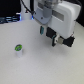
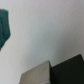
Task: Open the kcup holder, insert the kcup into the holder, and close the kcup holder
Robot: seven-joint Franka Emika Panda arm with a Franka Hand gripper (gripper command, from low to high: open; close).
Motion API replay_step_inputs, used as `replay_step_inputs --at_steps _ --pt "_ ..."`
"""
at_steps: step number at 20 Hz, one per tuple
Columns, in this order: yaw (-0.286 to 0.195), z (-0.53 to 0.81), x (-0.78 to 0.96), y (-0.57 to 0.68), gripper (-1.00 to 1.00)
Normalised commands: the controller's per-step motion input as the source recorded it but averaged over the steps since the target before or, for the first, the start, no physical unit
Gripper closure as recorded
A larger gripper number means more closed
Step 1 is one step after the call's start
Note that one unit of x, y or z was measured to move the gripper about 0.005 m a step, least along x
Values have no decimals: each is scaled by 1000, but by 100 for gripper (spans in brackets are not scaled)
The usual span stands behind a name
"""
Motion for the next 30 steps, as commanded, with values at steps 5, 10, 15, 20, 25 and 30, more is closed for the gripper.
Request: replay_step_inputs --at_steps 5,10,15,20,25,30 --pt "-258 7 -365 -401 -100" --pt "-247 -24 -335 -472 -100" --pt "-252 -133 -260 -538 -100" --pt "-259 -278 -316 -531 -100" --pt "-256 -330 -369 -522 -100" --pt "-271 -425 -280 -509 -100"
